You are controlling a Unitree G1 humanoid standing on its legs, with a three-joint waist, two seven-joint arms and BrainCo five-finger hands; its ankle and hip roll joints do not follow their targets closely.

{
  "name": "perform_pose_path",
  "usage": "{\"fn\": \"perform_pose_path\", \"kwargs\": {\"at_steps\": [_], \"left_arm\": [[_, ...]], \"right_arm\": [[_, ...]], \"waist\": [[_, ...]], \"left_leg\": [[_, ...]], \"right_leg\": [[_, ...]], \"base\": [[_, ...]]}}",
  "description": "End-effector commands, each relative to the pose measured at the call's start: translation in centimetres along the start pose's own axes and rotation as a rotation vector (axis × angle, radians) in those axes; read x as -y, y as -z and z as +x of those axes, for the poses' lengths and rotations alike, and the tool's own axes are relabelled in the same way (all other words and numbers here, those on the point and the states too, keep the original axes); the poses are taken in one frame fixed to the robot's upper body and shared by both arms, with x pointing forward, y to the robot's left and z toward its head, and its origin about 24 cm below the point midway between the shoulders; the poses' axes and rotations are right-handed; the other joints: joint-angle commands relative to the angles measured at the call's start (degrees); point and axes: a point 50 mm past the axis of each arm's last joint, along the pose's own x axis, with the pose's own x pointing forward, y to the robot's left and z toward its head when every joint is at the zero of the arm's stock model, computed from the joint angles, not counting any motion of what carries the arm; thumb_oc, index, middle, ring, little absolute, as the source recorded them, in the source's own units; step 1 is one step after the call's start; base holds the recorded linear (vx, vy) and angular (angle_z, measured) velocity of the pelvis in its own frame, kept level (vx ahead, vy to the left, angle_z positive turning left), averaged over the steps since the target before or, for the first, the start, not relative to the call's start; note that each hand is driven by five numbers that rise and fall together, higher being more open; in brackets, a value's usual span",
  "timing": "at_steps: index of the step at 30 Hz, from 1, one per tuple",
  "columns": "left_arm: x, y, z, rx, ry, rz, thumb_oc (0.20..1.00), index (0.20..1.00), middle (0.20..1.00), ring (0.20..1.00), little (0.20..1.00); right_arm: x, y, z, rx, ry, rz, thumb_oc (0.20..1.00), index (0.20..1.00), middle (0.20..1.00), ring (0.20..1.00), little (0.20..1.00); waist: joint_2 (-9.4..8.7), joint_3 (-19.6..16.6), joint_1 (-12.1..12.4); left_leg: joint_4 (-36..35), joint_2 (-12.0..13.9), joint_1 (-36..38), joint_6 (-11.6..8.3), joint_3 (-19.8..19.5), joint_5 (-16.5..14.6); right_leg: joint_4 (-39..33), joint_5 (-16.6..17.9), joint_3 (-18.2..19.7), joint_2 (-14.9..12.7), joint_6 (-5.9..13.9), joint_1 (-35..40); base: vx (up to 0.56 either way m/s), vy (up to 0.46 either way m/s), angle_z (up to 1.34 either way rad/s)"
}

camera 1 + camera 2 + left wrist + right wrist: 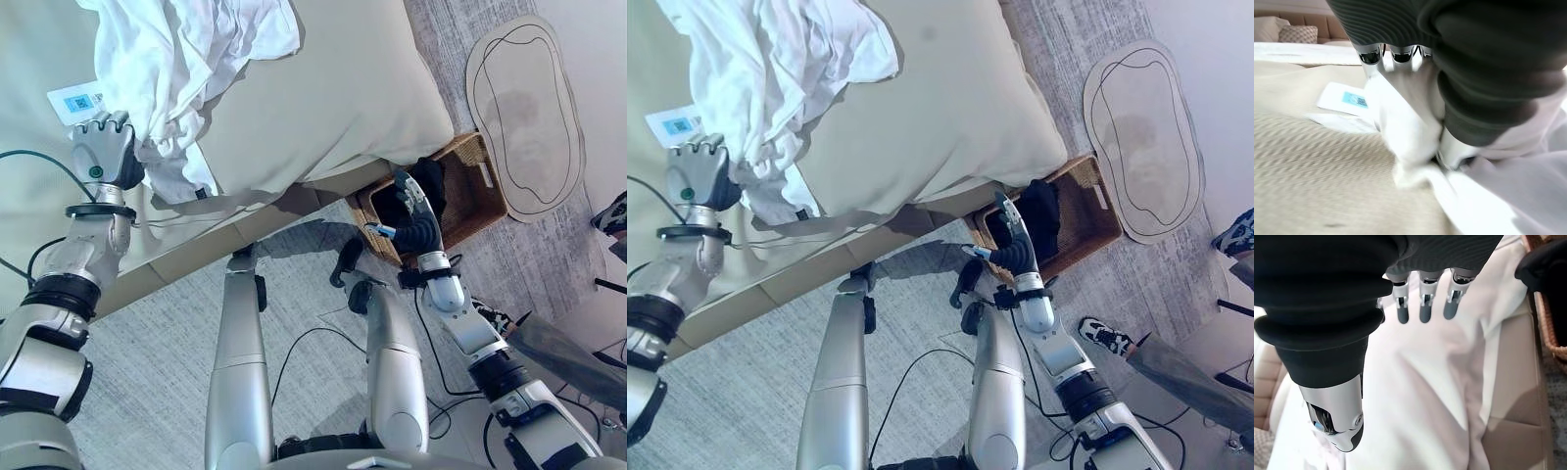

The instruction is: Pick up clothes into the bucket

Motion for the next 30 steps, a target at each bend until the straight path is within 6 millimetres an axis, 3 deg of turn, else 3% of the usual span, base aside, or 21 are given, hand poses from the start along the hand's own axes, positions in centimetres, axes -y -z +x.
{"fn": "perform_pose_path", "kwargs": {"at_steps": [1,6,8,15,21,26,30], "left_arm": [[3.0,-3.3,-1.9,0.094,0.128,-0.077,0.200,0.200,0.200,0.200,0.200],[4.6,-3.8,-4.0,0.062,0.178,-0.147,0.200,0.200,0.200,0.200,0.200],[5.2,-4.1,-4.9,0.041,0.192,-0.191,0.200,0.200,0.200,0.200,0.200],[5.7,-5.9,-7.8,0.030,0.208,-0.382,0.200,0.200,0.200,0.200,0.200],[2.5,-8.4,-8.0,0.091,0.089,-0.684,0.200,0.200,0.200,0.200,0.200],[-0.8,-10.1,-7.1,0.225,0.028,-0.802,0.200,0.200,0.200,0.200,0.200],[-3.2,-11.6,-6.4,0.319,-0.015,-0.913,0.200,0.200,0.200,0.200,0.200]], "right_arm": [[1.5,-1.3,0.1,0.091,0.026,-0.019,1.000,1.000,1.000,1.000,1.000],[1.1,-0.6,-0.2,0.057,0.021,-0.023,1.000,1.000,1.000,1.000,1.000],[0.9,-0.1,-0.3,0.034,0.022,-0.022,1.000,1.000,1.000,1.000,1.000],[1.1,1.8,-1.1,-0.061,0.039,-0.057,1.000,1.000,1.000,1.000,1.000],[2.4,5.0,-2.2,-0.201,0.052,-0.259,1.000,1.000,1.000,1.000,1.000],[2.6,5.6,-1.7,-0.226,-0.005,-0.401,1.000,1.000,1.000,1.000,1.000],[1.9,5.6,-1.0,-0.209,-0.097,-0.507,1.000,1.000,1.000,1.000,1.000]], "waist": [[0.68,-0.9,0.8],[0.92,-1.9,1.7],[0.93,-2.5,2.2],[2.11,-5.1,4.1],[4.05,-8.0,6.5],[5.25,-11.1,7.6],[5.86,-13.2,8.3]], "left_leg": [[-0.2,1.5,5.1,0.86,2.3,-4.3],[-5.5,1.6,10.5,0.27,2.8,-2.5],[-8.7,1.5,12.5,0.25,3.2,0.5],[-19.2,1.7,23.1,-0.70,3.4,4.0],[-26.8,2.3,31.4,-0.98,3.1,6.5],[-33.2,2.5,36.8,-1.94,3.5,9.1],[-34.0,2.9,39.6,-2.14,3.9,8.6]], "right_leg": [[-3.4,5.0,4.0,-2.0,6.31,3.6],[-7.6,6.4,3.5,-1.9,6.28,8.1],[-10.8,8.8,2.6,-2.1,5.66,10.4],[-18.1,10.8,1.1,-1.5,6.18,19.6],[-22.6,11.5,-0.5,-1.1,6.64,27.0],[-26.4,12.1,-1.7,-0.5,7.09,31.8],[-28.0,12.0,-1.9,-0.2,7.29,34.7]], "base": [[0.00,0.000,0.00],[0.00,-0.005,-0.01],[-0.07,-0.013,-0.03],[0.04,-0.028,0.03],[0.09,-0.036,0.00],[0.08,-0.035,0.08],[0.07,-0.035,0.03]]}}
